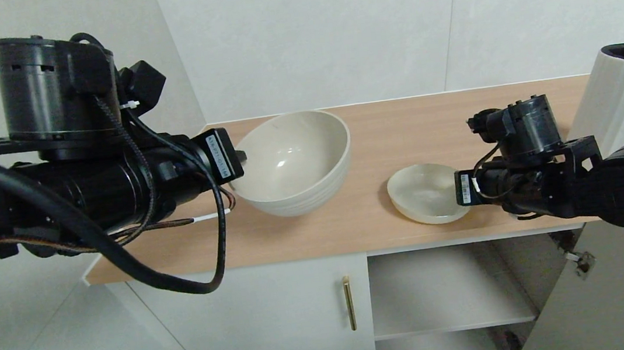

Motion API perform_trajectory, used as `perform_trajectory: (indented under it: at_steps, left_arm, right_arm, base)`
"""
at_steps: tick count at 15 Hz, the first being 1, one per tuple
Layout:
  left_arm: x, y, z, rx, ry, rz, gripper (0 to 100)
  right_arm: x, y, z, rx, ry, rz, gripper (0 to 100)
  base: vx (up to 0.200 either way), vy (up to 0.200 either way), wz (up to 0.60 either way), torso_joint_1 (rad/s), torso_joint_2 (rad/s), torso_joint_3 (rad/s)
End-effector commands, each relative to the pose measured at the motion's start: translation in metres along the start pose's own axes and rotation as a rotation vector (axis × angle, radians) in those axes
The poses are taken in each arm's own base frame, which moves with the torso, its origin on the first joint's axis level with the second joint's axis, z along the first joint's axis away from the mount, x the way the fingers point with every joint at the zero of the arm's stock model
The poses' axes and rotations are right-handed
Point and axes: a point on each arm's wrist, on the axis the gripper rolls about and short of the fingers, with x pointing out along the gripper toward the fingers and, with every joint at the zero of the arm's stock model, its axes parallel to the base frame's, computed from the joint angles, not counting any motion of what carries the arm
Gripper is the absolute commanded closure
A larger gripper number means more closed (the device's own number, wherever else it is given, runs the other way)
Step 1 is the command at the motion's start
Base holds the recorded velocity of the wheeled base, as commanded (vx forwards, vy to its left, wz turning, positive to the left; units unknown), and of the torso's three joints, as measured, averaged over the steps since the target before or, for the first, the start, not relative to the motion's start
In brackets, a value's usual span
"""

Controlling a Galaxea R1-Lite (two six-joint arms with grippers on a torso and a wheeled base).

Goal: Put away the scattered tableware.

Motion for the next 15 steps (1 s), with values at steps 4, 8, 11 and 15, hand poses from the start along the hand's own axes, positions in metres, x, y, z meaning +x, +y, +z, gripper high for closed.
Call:
perform_trajectory:
  at_steps: [4, 8, 11, 15]
  left_arm:
    - [0.000, 0.000, -0.006, 0.043, 0.019, -0.002, 100]
    - [0.001, -0.005, -0.015, 0.064, 0.050, -0.020, 100]
    - [0.002, -0.007, -0.020, 0.072, 0.068, -0.023, 100]
    - [0.002, -0.007, -0.020, 0.071, 0.069, -0.025, 100]
  right_arm:
    - [-0.031, -0.008, 0.017, 0.024, -0.060, 0.023, 100]
    - [-0.080, -0.023, 0.030, 0.017, -0.013, 0.177, 100]
    - [-0.101, -0.032, 0.033, 0.009, 0.055, 0.280, 100]
    - [-0.109, -0.034, 0.034, 0.006, 0.050, 0.288, 100]
  base:
    - [0.000, 0.000, 0.00, 0.000, 0.00, 0.000]
    - [0.000, 0.000, 0.00, 0.000, 0.00, 0.000]
    - [0.000, 0.000, 0.00, 0.000, 0.00, 0.000]
    - [0.000, 0.000, 0.00, 0.000, 0.00, 0.000]
